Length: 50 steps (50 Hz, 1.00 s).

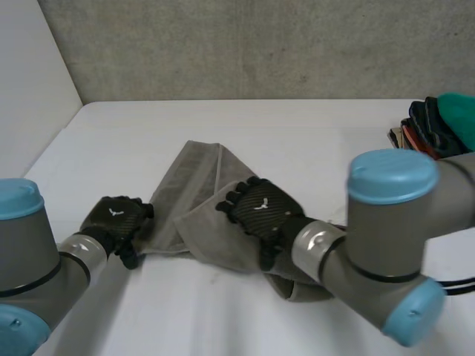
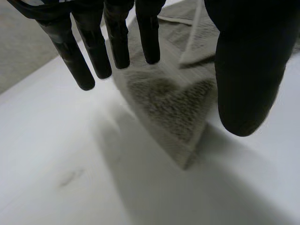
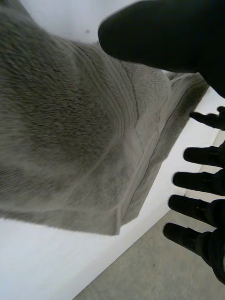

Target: Fold the laundry.

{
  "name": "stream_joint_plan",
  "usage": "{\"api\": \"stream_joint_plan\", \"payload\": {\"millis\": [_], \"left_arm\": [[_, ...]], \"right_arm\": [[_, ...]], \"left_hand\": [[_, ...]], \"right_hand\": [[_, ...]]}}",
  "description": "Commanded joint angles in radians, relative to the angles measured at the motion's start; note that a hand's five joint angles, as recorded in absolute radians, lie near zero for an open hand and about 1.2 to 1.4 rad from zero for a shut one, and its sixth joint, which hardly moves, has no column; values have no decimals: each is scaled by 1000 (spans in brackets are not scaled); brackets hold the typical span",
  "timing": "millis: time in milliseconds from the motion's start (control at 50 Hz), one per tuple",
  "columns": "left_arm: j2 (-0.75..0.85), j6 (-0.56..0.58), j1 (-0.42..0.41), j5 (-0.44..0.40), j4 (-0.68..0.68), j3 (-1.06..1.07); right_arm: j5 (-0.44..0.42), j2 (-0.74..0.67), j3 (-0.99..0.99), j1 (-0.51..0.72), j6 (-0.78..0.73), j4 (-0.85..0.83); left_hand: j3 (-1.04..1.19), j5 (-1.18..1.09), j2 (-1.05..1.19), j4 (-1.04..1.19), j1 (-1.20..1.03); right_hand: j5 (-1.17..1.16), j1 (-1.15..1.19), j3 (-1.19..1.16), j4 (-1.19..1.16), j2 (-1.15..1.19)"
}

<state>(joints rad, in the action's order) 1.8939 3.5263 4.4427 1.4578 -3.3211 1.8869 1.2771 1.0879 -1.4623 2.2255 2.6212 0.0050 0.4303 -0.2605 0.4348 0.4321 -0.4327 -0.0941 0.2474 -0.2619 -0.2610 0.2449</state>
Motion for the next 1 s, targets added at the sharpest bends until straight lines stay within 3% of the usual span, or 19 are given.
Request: {"api": "stream_joint_plan", "payload": {"millis": [20, 80, 120, 160, 200, 220, 380, 500, 560, 720, 740, 780, 800, 1000], "left_arm": [[59, 2, -19, -80, -8, -17], [83, 3, -22, -77, -23, -40], [105, 5, -22, -74, -46, -55], [113, 6, -20, -65, -63, -64], [113, 6, -20, -38, -75, -77], [111, 6, -20, -22, -75, -84], [-13, 6, -37, 81, -92, -182], [-128, 2, -26, 84, -124, -276], [-137, -1, -22, 85, -121, -287], [-182, -7, -45, 47, -118, -192], [-185, -10, -60, 33, -123, -169], [-188, -12, -75, 23, -124, -149], [-188, -12, -85, 19, -126, -141], [-187, -10, -131, 16, -126, -97]], "right_arm": [[39, -172, 124, 42, -15, -42], [42, -207, 148, 51, -24, -48], [48, -240, 177, 51, -33, -46], [51, -258, 198, 54, -39, -43], [54, -261, 218, 52, -46, -43], [53, -257, 223, 51, -46, -45], [93, -60, 261, -3, 54, -86], [119, 92, 264, -248, 197, -143], [119, 118, 252, -350, 215, -128], [116, 98, 174, -460, 217, -59], [117, 89, 169, -466, 217, -56], [122, 66, 163, -474, 214, -42], [123, 38, 154, -475, 204, -16], [117, 6, 160, -474, 97, 90]], "left_hand": [[206, -201, 201, 204, -203], [431, -426, 427, 429, -429], [785, -780, 780, 783, -782], [965, -960, 961, 963, -963], [966, -961, 961, 964, -964], [966, -961, 961, 964, -964], [966, -961, 961, 964, -964], [966, -961, 961, 964, -964], [966, -961, 961, 964, -964], [966, -961, 961, 964, -964], [966, -961, 961, 964, -964], [966, -961, 961, 964, -964], [966, -961, 961, 964, -964], [966, -961, 961, 964, -964]], "right_hand": [[-136, 157, -143, -144, 160], [-209, 231, -216, -217, 233], [-350, 371, -357, -358, 374], [-541, 562, -547, -548, 564], [-1077, 1098, -1083, -1084, 1100], [-1127, 1148, -1134, -1135, 1151], [-1128, 1149, -1134, -1135, 1151], [-1128, 1149, -1134, -1135, 1151], [-1128, 1149, -1134, -1135, 1151], [-1128, 1149, -1134, -1135, 1151], [-1114, 1135, -1121, -1122, 1138], [-387, 408, -394, -395, 411], [94, -73, 87, 86, -70], [94, -73, 87, 86, -70]]}}
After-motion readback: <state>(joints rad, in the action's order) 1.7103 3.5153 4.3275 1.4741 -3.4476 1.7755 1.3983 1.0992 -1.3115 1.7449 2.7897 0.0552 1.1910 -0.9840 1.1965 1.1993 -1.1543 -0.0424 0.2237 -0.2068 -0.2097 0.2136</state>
